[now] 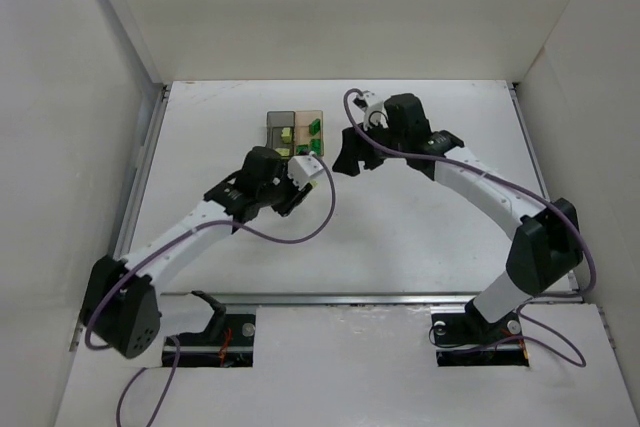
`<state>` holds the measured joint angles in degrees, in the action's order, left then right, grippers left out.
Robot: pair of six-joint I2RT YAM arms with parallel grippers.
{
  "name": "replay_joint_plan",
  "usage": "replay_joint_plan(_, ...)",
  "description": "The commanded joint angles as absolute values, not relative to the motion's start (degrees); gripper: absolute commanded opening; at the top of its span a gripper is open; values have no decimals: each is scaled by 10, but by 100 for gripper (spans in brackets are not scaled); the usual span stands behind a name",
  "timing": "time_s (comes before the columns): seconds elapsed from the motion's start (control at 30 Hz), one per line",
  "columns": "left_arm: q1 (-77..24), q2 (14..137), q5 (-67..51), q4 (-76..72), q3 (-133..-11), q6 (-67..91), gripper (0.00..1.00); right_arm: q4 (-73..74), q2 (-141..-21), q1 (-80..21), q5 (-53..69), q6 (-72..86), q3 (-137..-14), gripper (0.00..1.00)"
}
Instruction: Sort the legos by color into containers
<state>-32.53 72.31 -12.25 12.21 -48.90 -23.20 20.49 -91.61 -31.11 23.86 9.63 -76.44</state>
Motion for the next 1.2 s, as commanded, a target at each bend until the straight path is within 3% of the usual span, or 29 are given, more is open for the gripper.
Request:
replay_joint_plan(0.0, -319, 660, -200, 36, -457, -321, 0, 142, -888, -318, 364, 79, -761, 79)
replay_joint_plan(0.2, -337, 649, -221, -11, -478, -278, 0, 106, -894, -349, 464, 84, -772, 80)
replay_joint_plan(0.77, -337, 614, -211, -40, -455, -267, 0, 142, -953, -350, 308, 132, -818, 79)
replay_joint_plan(0.93, -337, 614, -211, -40, -450, -267, 0, 137, -959, -338, 326, 144, -818, 79)
replay_joint_plan(1.17, -337, 609, -211, -46, -444, -279, 0, 99, -1013, -310, 462, 185, -825, 81)
